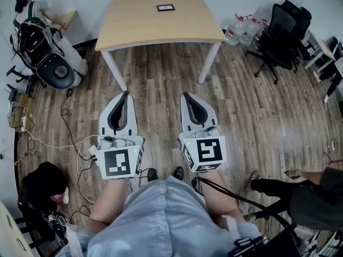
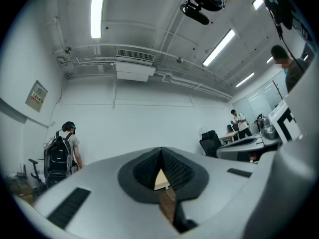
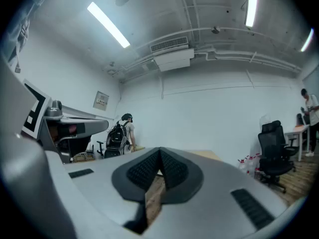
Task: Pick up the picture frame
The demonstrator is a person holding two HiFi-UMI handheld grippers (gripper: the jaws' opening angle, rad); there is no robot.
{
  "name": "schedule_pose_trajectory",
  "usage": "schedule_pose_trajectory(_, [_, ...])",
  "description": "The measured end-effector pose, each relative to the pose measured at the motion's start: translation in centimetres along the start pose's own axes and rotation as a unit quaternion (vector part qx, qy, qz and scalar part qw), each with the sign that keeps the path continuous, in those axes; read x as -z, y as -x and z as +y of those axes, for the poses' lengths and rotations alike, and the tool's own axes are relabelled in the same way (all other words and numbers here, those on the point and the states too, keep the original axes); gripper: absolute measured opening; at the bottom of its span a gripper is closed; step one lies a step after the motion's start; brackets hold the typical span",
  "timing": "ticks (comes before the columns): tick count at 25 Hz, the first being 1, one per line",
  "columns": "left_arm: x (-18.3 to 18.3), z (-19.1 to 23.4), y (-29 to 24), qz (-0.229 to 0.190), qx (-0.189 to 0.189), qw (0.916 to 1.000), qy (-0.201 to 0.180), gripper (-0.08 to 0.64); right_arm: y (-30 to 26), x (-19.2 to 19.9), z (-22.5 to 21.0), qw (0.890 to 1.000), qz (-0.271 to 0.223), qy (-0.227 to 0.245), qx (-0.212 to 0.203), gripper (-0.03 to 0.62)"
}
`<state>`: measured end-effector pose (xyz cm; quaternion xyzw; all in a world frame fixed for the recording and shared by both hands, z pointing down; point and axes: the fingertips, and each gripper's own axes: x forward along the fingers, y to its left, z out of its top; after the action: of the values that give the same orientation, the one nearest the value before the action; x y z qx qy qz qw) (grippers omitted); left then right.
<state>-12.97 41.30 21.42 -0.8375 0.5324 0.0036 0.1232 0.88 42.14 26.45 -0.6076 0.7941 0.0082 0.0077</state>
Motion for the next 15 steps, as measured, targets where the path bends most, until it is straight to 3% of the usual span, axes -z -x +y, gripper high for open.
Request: schedule_pose_trajectory(15, [1.3, -2.9, -2.3, 0.026, -0.013, 0.9995, -0.012, 0.002, -1.1, 1.2, -4.4, 0.999, 0.007, -0.022, -0.031, 0.002])
